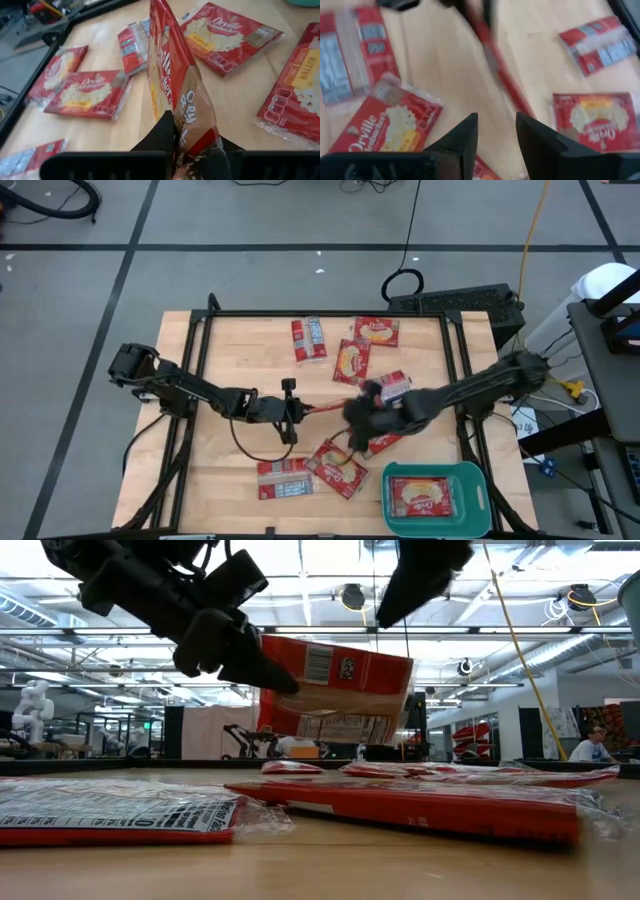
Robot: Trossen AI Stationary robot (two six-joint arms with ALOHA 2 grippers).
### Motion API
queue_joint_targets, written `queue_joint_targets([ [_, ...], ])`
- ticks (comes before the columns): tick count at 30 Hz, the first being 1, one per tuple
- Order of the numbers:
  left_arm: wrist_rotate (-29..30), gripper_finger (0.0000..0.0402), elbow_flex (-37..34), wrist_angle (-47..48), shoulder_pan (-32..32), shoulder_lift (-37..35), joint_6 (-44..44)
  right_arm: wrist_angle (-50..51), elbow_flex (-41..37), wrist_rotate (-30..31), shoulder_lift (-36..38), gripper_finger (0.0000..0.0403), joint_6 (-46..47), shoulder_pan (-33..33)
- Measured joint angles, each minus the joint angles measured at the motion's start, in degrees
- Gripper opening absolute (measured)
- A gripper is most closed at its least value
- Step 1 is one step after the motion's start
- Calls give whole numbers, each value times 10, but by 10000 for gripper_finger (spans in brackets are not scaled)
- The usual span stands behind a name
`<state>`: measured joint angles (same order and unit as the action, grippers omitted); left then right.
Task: Sort popcorn bags into baskets
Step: Put the popcorn bag into the green bin
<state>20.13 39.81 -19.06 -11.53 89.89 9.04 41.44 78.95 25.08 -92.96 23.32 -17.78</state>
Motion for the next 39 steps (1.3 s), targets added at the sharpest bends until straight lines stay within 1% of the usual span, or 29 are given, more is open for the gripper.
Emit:
queue_joint_targets([
  [2, -7, 14, 0, 12, 1, 0, -11, 54, 73, 9, -61, 132, -45, -8],
  [3, -9, 14, 0, 21, 3, 0, -16, 83, 106, 23, -89, 135, -59, -10],
  [5, -13, 17, 0, 36, 3, 0, -24, 136, 166, 46, -138, 145, -73, -12],
  [6, -13, 18, 0, 44, 3, 0, -28, 158, 190, 48, -158, 152, -78, -12],
  [8, -13, 18, 0, 63, 3, 0, -33, 183, 226, 48, -183, 165, -83, -9],
  [10, -17, 15, 0, 71, 3, 0, -38, 180, 238, 48, -197, 177, -95, -3],
  [12, -26, 14, 0, 69, 3, 0, -41, 169, 238, 45, -204, 185, -110, 6],
  [14, -28, 16, 0, 69, 3, 0, -48, 163, 236, 29, -207, 187, -120, 15],
  [18, -28, 21, 0, 69, 1, 0, -48, 133, 220, 18, -203, 173, -150, 35],
  [19, -28, 21, 0, 69, 0, 0, -47, 131, 215, 12, -204, 167, -162, 39],
  [21, -28, 22, 0, 68, -2, 0, -47, 118, 203, -25, -205, 154, -183, 47],
  [22, -28, 22, 0, 68, -2, 0, -46, 101, 193, -46, -205, 147, -188, 51],
  [24, -28, 22, 0, 68, -2, 0, -46, 61, 170, -69, -204, 134, -191, 58],
  [29, -28, 23, 0, 70, -2, 0, -45, 2, 128, -69, -204, 97, -197, 61],
  [34, -32, 23, 0, 70, -2, 0, -43, -10, 110, -66, -204, 33, -200, 61],
  [36, -45, 24, 0, 69, -2, 0, -51, -10, 110, -67, -203, 12, -200, 61],
  [39, -74, 37, 0, 68, -3, 0, -84, -8, 110, -71, -200, 12, -194, 56],
])
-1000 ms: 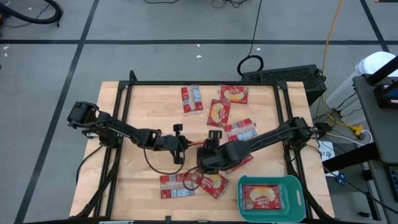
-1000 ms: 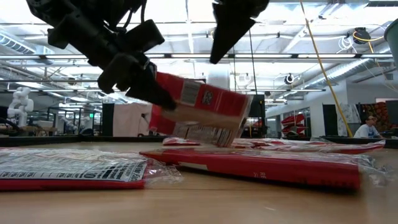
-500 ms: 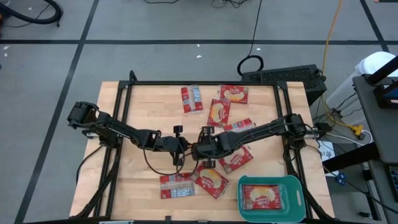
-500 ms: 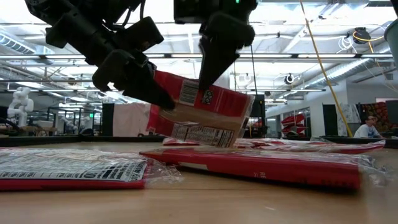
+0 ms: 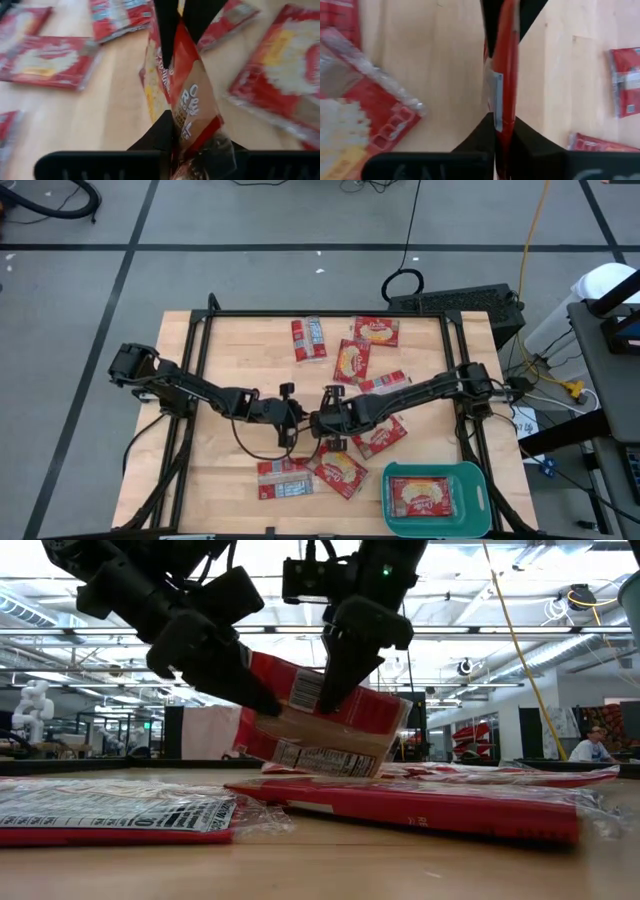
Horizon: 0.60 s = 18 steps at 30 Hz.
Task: Sort popcorn bags into baskets
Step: Put the popcorn bag into the green bin
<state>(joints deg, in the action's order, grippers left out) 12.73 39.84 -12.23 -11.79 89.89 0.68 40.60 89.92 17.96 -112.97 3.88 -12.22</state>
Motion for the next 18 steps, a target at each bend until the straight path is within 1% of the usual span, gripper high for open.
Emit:
queue_joint_targets([
  [2, -26, 62, 0, 0, -4, 0, -11, 14, 5, -3, 4, 17, 12, -7],
  [5, -31, 120, 1, -3, -18, 0, -20, 49, 14, -9, 19, 13, 38, -21],
  [9, 12, 200, 1, -16, -32, 0, -19, 100, 24, -9, 41, 6, 90, -40],
  [12, 47, 248, 1, -17, -33, 0, -28, 136, 34, -7, 56, 8, 135, -58],
  [15, 63, 280, 1, -14, -33, 0, -41, 185, 65, -24, 62, 8, 170, -79],
  [18, 63, 294, 1, -12, -33, 0, -43, 253, 112, -45, 62, 8, 202, -105],
])
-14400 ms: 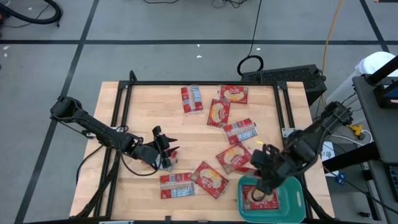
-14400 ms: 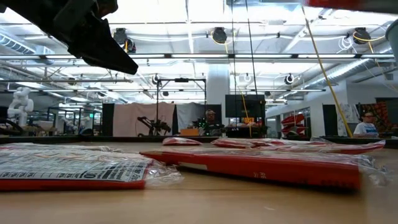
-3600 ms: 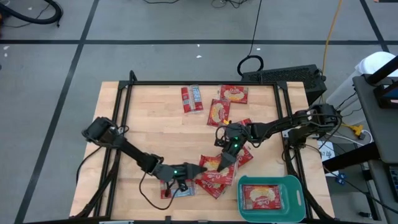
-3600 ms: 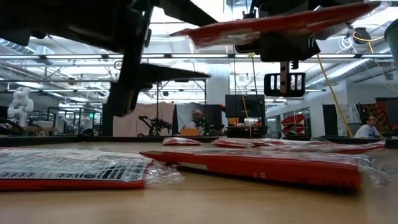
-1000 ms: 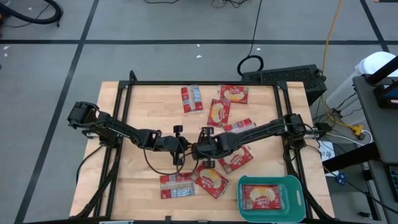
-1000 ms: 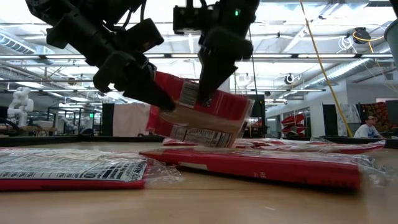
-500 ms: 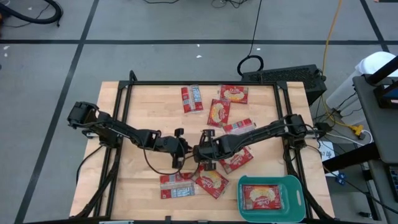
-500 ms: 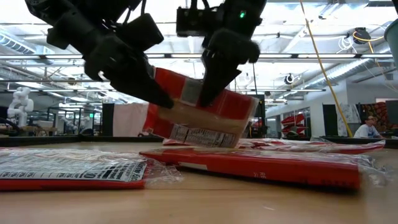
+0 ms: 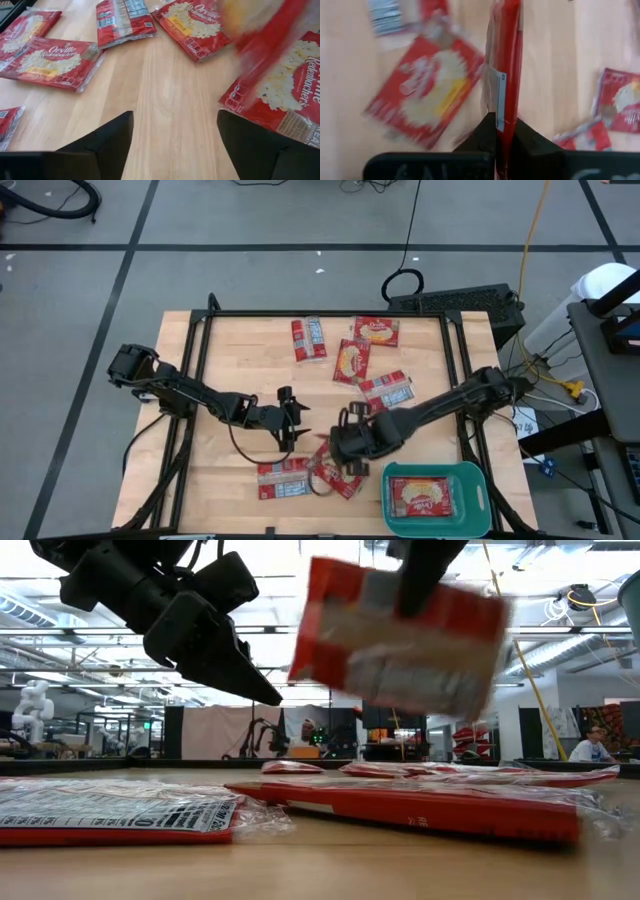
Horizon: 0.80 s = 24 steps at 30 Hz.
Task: Sort popcorn bags into baskets
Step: Put the popcorn bag into the green bin
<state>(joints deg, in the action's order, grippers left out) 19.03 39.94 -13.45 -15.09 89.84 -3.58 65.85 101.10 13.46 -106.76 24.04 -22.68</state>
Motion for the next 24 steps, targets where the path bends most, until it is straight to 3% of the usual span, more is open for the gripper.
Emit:
queue_joint_targets([
  [12, 0, 244, 0, -2, 0, 0, -11, 244, 170, -16, 0, 7, 126, -90],
  [24, 0, 207, 0, -14, 0, 0, -12, 242, 171, -113, 28, 8, 217, -162],
])
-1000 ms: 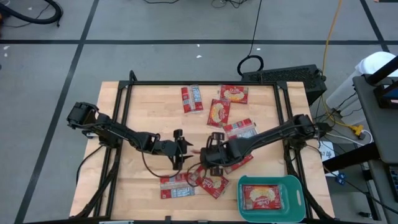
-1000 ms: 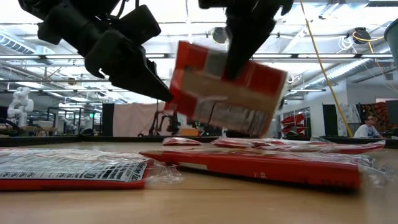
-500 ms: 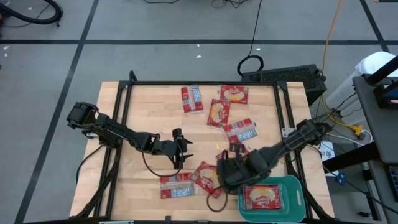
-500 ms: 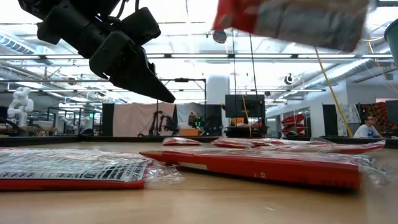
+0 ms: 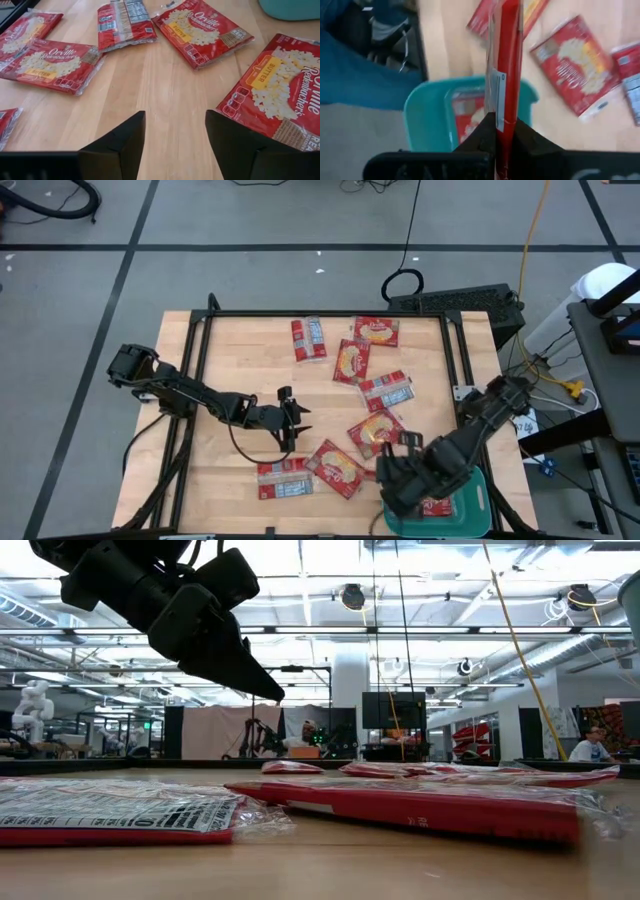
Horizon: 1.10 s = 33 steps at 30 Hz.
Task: Sort popcorn bags into baskets
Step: Put the popcorn bag into the green bin
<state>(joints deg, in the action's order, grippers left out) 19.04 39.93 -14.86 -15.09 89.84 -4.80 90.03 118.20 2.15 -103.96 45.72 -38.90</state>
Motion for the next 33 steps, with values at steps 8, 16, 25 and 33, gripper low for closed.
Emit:
queue_joint_targets([
  [8, 0, 198, 0, -3, 0, 0, 0, -1, -92, -10, 60, 8, 111, -70],
  [16, 0, 208, 0, -12, 0, 0, 0, -21, -268, -54, 133, 8, 200, -109],
  [25, 0, 191, -1, -17, 0, 0, 1, -144, -386, -68, 145, 8, 166, -111],
  [33, 0, 175, 0, -18, 0, 0, 12, -193, -422, -52, 145, 9, 140, -110],
])
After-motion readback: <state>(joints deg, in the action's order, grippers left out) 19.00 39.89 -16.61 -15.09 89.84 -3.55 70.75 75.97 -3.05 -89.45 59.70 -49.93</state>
